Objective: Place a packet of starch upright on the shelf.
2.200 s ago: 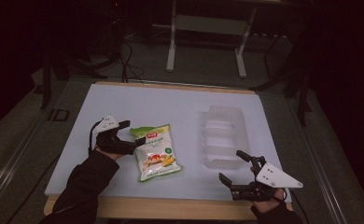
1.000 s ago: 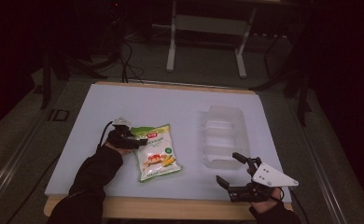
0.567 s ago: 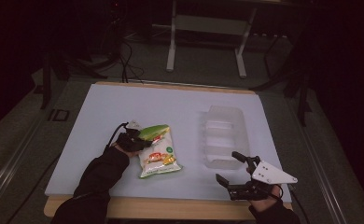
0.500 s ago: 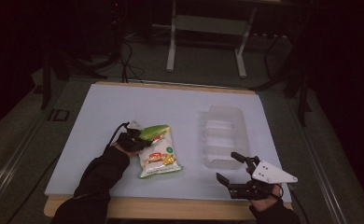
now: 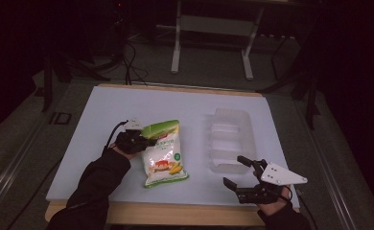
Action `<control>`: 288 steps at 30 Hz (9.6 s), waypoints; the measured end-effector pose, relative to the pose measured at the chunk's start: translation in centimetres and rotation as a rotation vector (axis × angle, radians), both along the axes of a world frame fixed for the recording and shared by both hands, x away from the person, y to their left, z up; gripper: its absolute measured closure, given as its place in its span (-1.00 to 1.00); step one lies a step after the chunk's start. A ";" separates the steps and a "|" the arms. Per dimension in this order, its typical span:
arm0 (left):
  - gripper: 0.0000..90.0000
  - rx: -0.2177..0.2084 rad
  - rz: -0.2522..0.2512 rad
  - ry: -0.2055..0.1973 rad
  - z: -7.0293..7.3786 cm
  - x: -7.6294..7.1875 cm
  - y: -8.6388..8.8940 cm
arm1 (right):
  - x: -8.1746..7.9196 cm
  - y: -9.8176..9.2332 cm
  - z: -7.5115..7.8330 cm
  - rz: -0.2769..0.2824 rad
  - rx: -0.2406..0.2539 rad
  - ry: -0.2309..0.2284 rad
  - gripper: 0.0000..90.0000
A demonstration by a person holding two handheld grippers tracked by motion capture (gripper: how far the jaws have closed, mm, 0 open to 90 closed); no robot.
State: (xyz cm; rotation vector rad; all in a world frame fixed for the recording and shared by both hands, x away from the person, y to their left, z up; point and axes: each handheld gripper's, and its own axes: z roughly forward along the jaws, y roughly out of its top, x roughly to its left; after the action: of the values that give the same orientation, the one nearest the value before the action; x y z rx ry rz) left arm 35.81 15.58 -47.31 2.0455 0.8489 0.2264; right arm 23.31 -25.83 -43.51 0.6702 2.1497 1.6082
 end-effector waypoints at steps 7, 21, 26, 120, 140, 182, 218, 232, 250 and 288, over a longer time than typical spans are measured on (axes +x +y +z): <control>0.93 -0.003 -0.037 -0.031 2.0 -1.6 -0.7 | 0.1 -0.2 0.0 0.002 -0.011 -0.014 -0.75; 0.94 -0.024 -0.175 -0.143 6.5 -6.0 -2.4 | -0.2 -0.4 0.9 0.060 -0.001 -0.004 -0.57; 0.94 -0.080 -0.230 -0.233 10.3 -7.7 -2.0 | -0.3 -0.5 1.7 0.075 0.013 -0.015 -0.59; -0.95 -0.296 -0.396 -0.226 11.2 -8.7 -8.8 | 4.9 -0.9 11.6 0.290 -0.085 -0.035 0.80; -1.00 -0.228 -0.262 -0.129 6.9 -8.8 -4.6 | 12.4 -3.9 10.9 0.191 -0.257 0.011 0.80; -1.00 -0.192 -0.120 -0.095 0.2 -8.4 -1.8 | 18.0 -3.3 3.1 0.094 -0.230 0.168 0.80; -1.00 -0.193 -0.124 -0.117 0.4 -8.6 -1.4 | 16.8 -6.3 1.6 -0.111 -0.335 0.337 -0.22; -1.00 -0.160 -0.139 -0.145 0.3 -8.9 -1.4 | 11.8 -7.0 2.3 -0.097 -0.148 0.290 -0.72; -1.00 -0.169 -0.129 -0.135 0.2 -9.2 -1.2 | 7.9 -2.4 2.8 -0.022 -0.164 0.227 -0.70; -1.00 -0.169 -0.162 -0.136 -0.6 -9.5 -1.6 | 2.4 0.8 -2.1 0.138 -0.161 0.213 -0.70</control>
State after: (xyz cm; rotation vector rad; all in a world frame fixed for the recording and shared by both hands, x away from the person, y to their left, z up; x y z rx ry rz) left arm 26.34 14.02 -47.96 1.9056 0.5949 0.1950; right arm 25.76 -25.00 -45.64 0.6825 2.4976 1.4655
